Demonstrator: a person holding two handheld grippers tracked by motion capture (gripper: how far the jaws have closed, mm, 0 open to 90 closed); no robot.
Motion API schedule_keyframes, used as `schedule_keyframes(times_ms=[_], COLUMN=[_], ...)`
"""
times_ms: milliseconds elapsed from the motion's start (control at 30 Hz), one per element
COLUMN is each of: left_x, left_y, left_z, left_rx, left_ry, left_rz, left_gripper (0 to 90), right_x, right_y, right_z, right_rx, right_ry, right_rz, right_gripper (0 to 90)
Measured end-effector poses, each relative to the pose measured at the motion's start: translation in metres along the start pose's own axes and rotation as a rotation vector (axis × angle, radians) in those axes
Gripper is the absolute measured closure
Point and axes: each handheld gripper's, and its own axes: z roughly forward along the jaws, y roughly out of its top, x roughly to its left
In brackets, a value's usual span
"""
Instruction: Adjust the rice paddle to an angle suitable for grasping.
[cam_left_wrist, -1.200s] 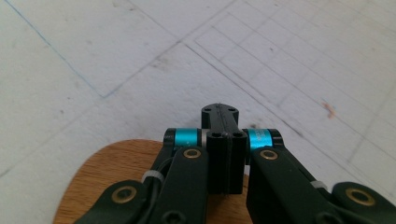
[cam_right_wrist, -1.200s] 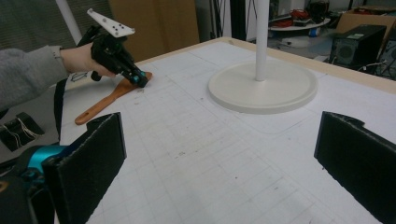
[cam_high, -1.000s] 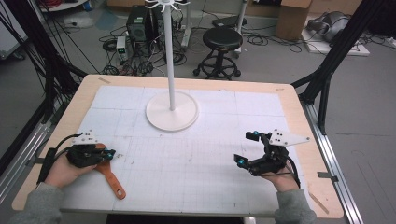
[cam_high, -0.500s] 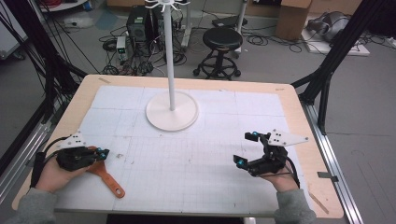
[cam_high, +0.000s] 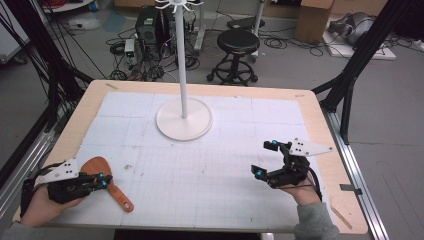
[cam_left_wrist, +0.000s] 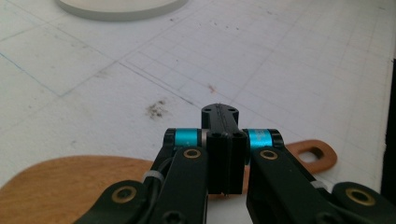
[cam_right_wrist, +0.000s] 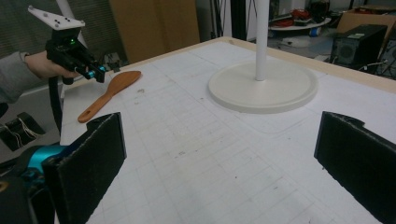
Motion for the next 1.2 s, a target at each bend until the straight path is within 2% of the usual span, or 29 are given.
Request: schedule_keyframes(times_ms=[267,433,767,833,967,1033,1200], left_x=[-0.008,-0.013,-0.024,-0.024,-0.024,-0.023,-0.024], left_y=[-0.018,-0.022,-0.014,-0.015,-0.019,-0.02,-0.018], left_z=[-0.005,-0.007,0.005,0.007,0.009,0.011,0.016], left_rx=[0.032,0.04,0.079,0.102,0.122,0.134,0.133], left_ry=[-0.001,0.003,-0.012,-0.013,-0.014,-0.01,-0.014], left_rz=[-0.028,-0.037,0.009,0.015,0.003,0.013,0.002], left_gripper=[89.7,89.7,89.8,89.7,89.7,89.7,89.7], right_x=[0.0,-0.001,-0.001,-0.001,-0.001,-0.001,-0.001], right_y=[0.0,-0.001,-0.001,-0.001,0.0,0.0,-0.001], right_z=[0.0,0.001,0.001,0.001,0.0,0.001,0.001], right_rx=[0.003,0.008,0.005,0.005,0.003,0.002,0.008], right_ry=[0.003,0.0,-0.003,-0.001,-0.002,-0.001,0.001], right_rz=[-0.001,-0.002,0.003,0.003,0.003,0.002,0.001], right_gripper=[1.0,1.0,1.0,1.0,1.0,1.0,1.0])
